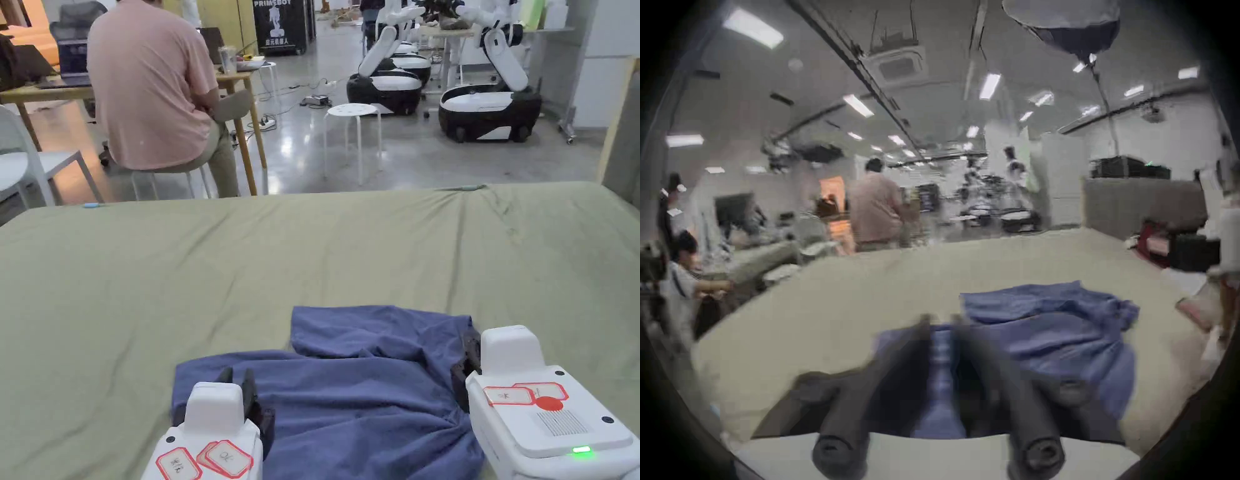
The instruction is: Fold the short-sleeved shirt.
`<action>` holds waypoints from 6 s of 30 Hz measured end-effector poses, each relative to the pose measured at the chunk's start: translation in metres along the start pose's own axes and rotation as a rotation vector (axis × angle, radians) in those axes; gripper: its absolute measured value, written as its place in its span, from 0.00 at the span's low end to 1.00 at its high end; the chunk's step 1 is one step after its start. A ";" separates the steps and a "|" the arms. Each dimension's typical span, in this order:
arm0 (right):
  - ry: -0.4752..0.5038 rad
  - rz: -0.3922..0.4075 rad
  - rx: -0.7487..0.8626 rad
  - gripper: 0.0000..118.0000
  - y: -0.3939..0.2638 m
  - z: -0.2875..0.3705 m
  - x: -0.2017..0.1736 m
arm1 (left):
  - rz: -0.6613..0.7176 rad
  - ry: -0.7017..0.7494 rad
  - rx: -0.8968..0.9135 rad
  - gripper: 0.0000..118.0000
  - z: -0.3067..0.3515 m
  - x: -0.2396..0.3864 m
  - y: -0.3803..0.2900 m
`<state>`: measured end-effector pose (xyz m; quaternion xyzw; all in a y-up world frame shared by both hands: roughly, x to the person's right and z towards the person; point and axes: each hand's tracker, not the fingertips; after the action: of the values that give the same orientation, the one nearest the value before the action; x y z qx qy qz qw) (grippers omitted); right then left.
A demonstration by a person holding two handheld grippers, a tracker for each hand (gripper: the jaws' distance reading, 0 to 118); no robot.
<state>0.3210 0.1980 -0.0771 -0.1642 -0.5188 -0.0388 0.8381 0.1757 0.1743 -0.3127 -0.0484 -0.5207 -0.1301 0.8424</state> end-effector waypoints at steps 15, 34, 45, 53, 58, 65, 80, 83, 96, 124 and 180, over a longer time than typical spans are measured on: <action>-0.025 0.018 -0.063 0.00 -0.012 -0.020 0.013 | 0.206 -0.080 -0.516 0.09 -0.217 -0.137 0.006; -0.214 -0.021 -0.354 0.00 -0.057 -0.083 0.125 | 0.036 -0.152 -0.713 0.00 -0.299 -0.086 -0.020; -0.095 -0.049 -0.585 0.66 -0.087 -0.192 0.144 | 0.078 -0.194 -0.503 0.00 -0.228 -0.093 0.042; -0.005 -0.081 -0.628 0.06 -0.076 -0.168 0.136 | 0.036 -0.180 -0.513 0.00 -0.217 -0.098 0.034; -0.053 -0.134 -0.436 0.06 -0.026 -0.118 0.145 | -0.051 -0.148 -0.432 0.00 -0.190 -0.104 0.055; -0.184 0.040 -0.140 0.06 0.077 -0.076 0.124 | -0.194 -0.001 -0.275 0.00 -0.173 -0.121 0.119; -0.459 0.263 0.184 0.06 0.301 -0.087 0.137 | -0.203 0.262 0.072 0.00 -0.191 -0.152 0.317; -0.476 0.261 0.205 0.06 0.332 -0.098 0.138 | -0.173 0.261 0.090 0.00 -0.203 -0.148 0.347; -0.413 0.190 -0.069 0.06 0.208 -0.219 0.149 | -0.234 0.224 -0.098 0.00 -0.306 -0.113 0.236; -0.180 -0.013 -0.436 0.73 -0.086 -0.061 0.145 | -0.052 -0.009 -0.414 0.91 -0.101 -0.111 -0.053; -0.039 0.064 -0.350 0.07 0.014 -0.215 0.101 | 0.144 -0.166 -0.568 0.01 -0.109 -0.154 -0.045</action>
<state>0.5553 0.1539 -0.0788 -0.3247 -0.5147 -0.0989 0.7873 0.1927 0.1329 -0.5012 -0.3294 -0.5259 -0.2061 0.7567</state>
